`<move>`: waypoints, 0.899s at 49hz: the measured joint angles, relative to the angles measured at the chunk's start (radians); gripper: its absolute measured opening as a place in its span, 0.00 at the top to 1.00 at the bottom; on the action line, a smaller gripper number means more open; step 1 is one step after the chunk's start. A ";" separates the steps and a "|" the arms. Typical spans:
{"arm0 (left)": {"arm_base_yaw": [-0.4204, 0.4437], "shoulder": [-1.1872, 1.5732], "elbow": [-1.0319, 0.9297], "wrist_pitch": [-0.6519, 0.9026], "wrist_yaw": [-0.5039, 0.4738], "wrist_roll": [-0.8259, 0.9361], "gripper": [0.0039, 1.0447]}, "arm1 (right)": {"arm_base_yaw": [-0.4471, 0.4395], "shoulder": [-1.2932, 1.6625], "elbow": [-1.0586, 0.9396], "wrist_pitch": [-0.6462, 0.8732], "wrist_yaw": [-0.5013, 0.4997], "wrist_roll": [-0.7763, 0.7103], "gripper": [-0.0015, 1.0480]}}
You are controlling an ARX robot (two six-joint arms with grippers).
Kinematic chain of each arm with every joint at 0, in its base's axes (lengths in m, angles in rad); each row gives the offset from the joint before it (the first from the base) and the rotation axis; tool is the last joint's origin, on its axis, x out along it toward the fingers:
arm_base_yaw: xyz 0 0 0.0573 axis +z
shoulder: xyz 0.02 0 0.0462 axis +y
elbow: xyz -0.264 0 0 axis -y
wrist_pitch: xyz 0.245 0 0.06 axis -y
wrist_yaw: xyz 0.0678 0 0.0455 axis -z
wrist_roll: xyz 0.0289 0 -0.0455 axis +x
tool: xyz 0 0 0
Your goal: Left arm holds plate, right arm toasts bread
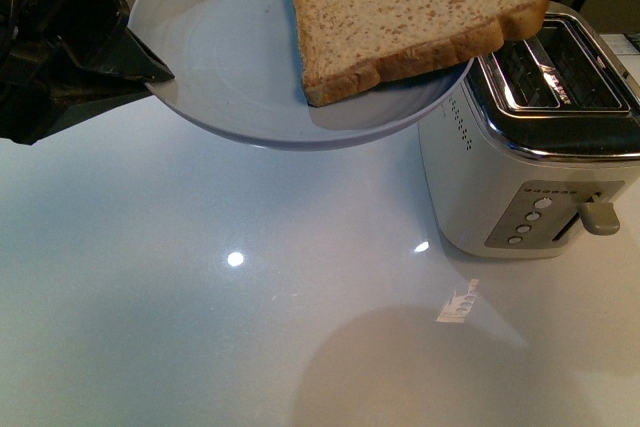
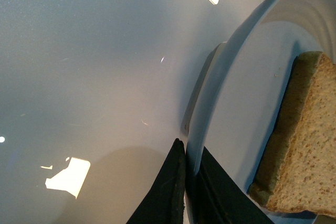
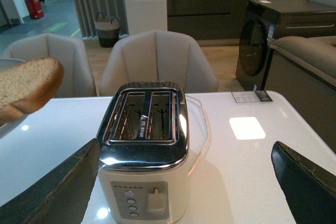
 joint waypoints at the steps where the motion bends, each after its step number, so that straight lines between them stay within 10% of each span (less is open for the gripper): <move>1: -0.001 0.000 0.000 0.000 0.000 0.000 0.97 | 0.000 0.000 0.000 0.000 0.000 0.000 0.09; 44: -0.002 -0.001 0.001 0.000 -0.001 -0.002 0.97 | 0.008 0.012 0.005 -0.019 0.029 -0.005 0.09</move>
